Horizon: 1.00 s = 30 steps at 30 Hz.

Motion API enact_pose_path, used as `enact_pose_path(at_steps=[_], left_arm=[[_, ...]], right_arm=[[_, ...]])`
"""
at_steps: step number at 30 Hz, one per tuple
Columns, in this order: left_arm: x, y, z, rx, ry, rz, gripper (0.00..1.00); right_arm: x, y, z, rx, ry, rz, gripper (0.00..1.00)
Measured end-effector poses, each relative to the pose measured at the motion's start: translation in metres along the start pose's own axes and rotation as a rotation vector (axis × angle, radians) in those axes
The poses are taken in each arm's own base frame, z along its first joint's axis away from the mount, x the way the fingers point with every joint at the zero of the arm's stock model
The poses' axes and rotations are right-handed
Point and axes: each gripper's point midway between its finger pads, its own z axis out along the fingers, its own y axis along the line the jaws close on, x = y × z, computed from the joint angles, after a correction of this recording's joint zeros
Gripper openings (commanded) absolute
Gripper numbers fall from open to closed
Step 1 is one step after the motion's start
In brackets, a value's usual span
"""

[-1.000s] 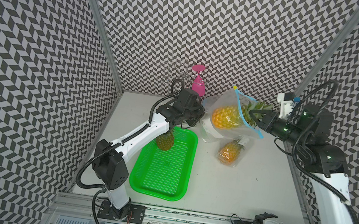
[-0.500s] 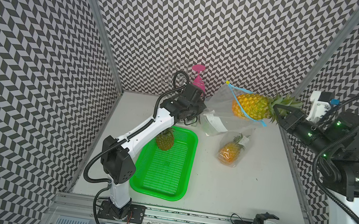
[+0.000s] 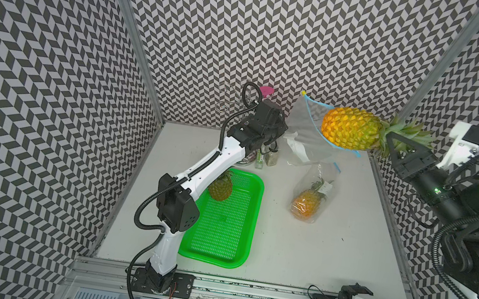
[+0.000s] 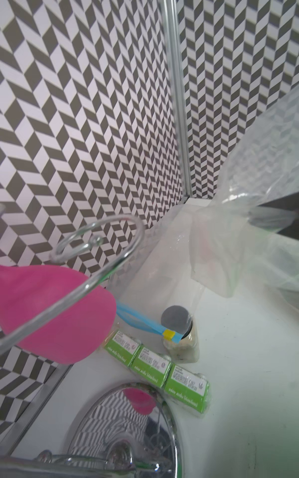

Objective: Open the zip-top bag and take out the pineapple
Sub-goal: Pick up the pineapple from the zipper food storage bag, then place the pineapple in the basket.

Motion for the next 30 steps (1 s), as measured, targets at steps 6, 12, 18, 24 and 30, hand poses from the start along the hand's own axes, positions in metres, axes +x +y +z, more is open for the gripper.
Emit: enact_pose_path(at_steps=[6,12,18,24,30], left_arm=[[0.004,0.023,0.052,-0.010,-0.015,0.015,0.00],[-0.007,-0.022,0.050,0.162,-0.040,0.033,0.00],[-0.011,-0.064,0.031,0.335,-0.026,0.035,0.00],[0.000,-0.063,0.018,0.375,0.031,0.040,0.00],[0.009,-0.062,0.007,0.390,0.076,0.049,0.00]], right_arm=[[0.033,0.023,0.005,-0.224,0.128,-0.003,0.00],[0.115,-0.027,0.011,-0.138,0.365,-0.031,0.00],[0.217,-0.058,0.013,-0.055,0.587,-0.072,0.00],[0.332,-0.020,0.004,-0.189,0.782,-0.275,0.00],[0.396,0.010,0.027,-0.247,0.771,-0.492,0.00]])
